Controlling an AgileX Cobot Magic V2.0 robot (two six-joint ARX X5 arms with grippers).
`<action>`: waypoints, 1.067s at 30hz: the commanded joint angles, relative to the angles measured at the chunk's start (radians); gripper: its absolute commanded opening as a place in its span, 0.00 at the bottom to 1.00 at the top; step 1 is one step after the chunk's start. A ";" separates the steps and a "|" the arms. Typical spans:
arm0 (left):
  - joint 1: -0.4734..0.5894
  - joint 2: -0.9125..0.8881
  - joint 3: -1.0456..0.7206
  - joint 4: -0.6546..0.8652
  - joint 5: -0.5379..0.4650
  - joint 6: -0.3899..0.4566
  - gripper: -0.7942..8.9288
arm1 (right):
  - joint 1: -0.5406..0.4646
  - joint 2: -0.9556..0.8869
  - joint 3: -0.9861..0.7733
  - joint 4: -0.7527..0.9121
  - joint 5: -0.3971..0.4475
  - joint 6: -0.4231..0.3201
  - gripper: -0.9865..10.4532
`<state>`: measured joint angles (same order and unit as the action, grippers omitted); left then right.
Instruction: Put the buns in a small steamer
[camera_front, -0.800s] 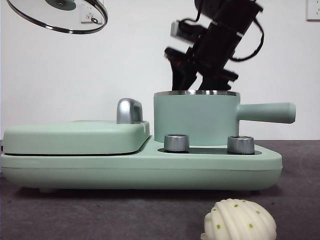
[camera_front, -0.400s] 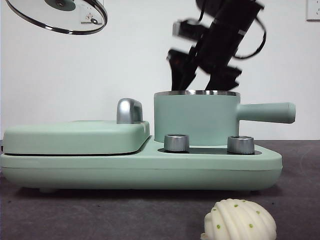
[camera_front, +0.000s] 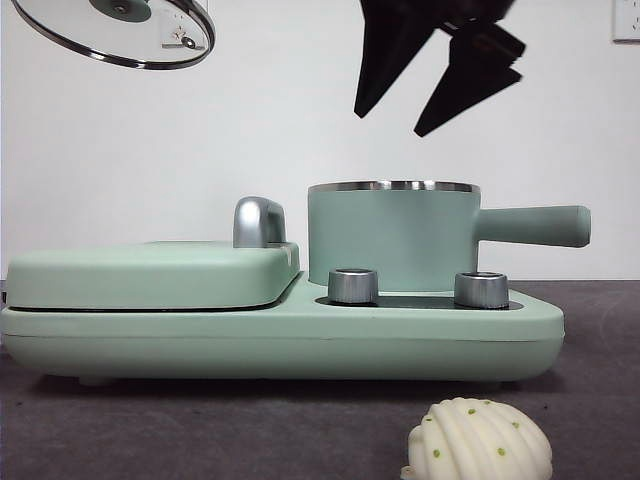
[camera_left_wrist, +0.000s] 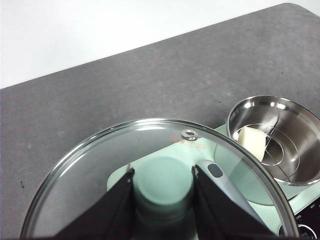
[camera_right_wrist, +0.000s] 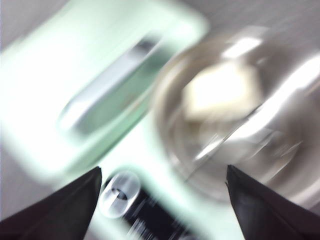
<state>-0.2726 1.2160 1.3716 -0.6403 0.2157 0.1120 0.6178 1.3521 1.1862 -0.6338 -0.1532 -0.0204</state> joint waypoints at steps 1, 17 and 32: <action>-0.003 -0.002 0.028 0.026 0.009 0.006 0.09 | 0.063 -0.110 -0.131 0.036 0.027 -0.007 0.43; -0.003 0.000 0.028 0.010 0.009 0.007 0.09 | 0.306 -0.316 -0.664 0.242 0.060 0.015 0.43; -0.003 0.000 0.028 0.009 0.009 0.007 0.09 | 0.323 -0.101 -0.682 0.329 0.038 0.021 0.42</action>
<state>-0.2726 1.2160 1.3716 -0.6563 0.2157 0.1120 0.9291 1.2366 0.4995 -0.3103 -0.1120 -0.0105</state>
